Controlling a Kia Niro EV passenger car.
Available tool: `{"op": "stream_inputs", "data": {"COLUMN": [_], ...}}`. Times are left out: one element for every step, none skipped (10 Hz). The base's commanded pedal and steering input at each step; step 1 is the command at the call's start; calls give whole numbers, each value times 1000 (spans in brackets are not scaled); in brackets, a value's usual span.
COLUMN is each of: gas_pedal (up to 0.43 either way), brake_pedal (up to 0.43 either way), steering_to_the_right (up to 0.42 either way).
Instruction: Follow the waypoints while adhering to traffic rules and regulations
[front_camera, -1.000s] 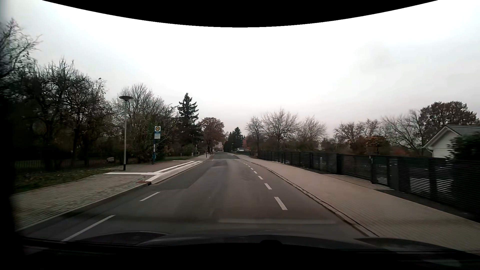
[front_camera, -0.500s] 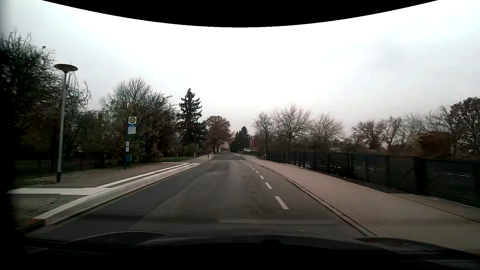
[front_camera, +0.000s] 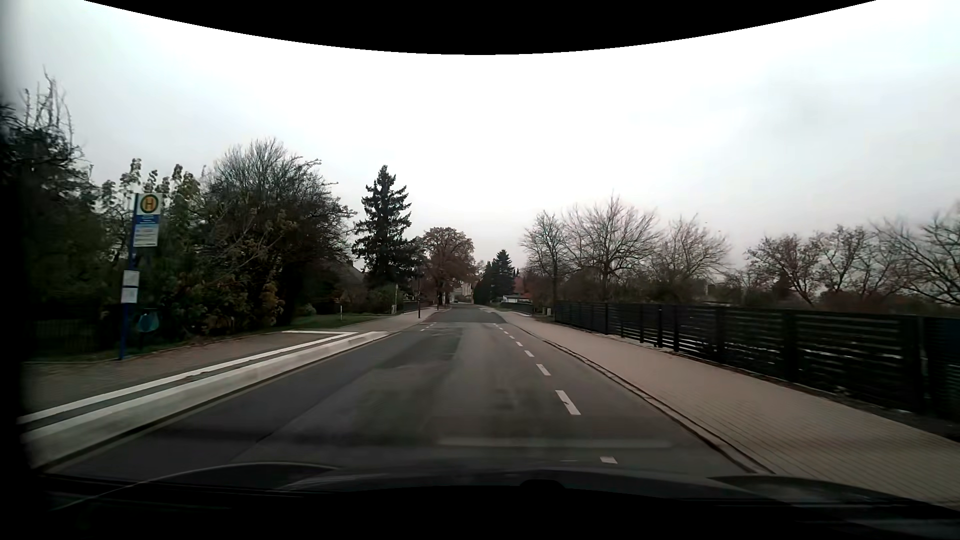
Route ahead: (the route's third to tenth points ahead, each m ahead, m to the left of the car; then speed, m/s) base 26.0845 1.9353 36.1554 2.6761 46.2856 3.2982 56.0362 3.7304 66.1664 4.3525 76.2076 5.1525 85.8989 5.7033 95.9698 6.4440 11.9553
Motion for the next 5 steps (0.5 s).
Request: {"op": "stream_inputs", "data": {"gas_pedal": [157, 157, 157, 157, 157], "brake_pedal": [0, 0, 0, 0, 0], "steering_to_the_right": [-26, -26, -26, -25, -24]}}
